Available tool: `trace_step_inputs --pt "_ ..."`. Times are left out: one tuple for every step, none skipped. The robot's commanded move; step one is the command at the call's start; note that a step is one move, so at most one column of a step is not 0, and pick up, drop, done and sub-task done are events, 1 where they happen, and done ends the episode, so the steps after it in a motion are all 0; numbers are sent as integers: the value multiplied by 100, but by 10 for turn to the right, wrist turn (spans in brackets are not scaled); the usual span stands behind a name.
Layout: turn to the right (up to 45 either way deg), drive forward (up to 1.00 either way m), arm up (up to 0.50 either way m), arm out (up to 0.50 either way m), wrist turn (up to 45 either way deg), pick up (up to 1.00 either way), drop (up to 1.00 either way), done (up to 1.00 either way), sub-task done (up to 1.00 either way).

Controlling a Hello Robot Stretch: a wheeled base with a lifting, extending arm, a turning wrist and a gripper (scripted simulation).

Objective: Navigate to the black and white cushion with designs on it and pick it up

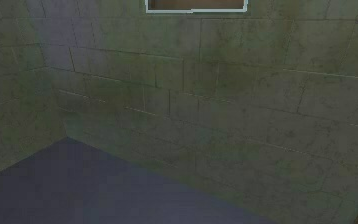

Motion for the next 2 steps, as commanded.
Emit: trace_step_inputs --pt "0 0 10 0 0 0 0 0 0" --pt "0 0 0 0 0 0 0 100 0"
